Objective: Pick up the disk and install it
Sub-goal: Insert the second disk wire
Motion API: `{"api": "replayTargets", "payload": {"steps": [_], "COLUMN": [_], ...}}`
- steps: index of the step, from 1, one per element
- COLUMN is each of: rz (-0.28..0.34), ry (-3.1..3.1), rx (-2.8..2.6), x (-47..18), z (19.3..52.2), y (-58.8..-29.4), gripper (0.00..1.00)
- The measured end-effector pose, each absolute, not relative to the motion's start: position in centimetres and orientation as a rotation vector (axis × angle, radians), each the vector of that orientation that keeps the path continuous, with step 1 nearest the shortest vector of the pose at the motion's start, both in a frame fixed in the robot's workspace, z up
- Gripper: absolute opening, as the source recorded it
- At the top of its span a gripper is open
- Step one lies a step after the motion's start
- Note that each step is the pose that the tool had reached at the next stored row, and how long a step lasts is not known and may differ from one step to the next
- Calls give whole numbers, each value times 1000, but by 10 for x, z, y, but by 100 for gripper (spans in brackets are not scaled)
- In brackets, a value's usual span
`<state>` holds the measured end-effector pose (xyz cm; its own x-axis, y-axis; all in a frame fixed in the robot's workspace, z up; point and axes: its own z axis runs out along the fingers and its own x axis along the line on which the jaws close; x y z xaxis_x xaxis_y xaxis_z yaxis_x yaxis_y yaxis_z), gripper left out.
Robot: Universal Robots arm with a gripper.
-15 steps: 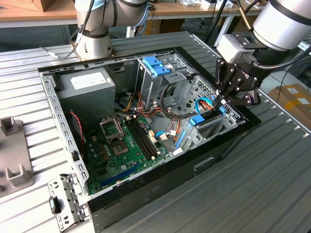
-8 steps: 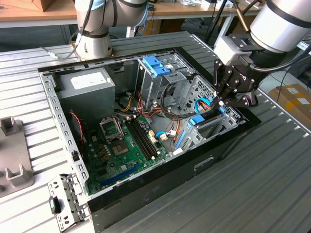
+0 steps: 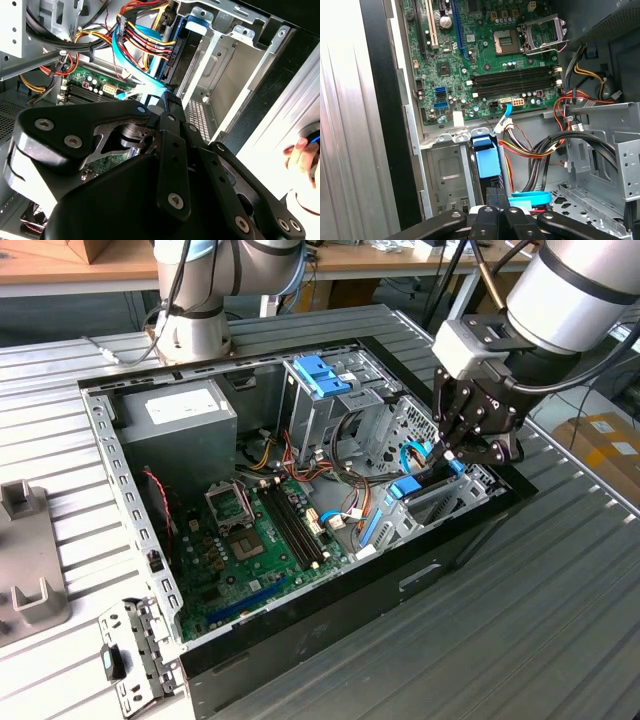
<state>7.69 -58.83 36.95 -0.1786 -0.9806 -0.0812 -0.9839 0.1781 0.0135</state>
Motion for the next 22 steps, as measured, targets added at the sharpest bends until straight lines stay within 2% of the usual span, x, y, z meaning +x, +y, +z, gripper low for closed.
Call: {"api": "replayTargets", "payload": {"steps": [3,5,20,21,22], "rz": [96,96,91,91,91], "ry": [2369,2369,2372,2372,2372], "rx": [-1978,-1978,-1980,-1980,-1980], "x": [77,77,81,81,81], "z": [370,370,368,368,368], "y": [-588,-588,-588,-588,-588], "gripper": [11,24,24,23,16]}}
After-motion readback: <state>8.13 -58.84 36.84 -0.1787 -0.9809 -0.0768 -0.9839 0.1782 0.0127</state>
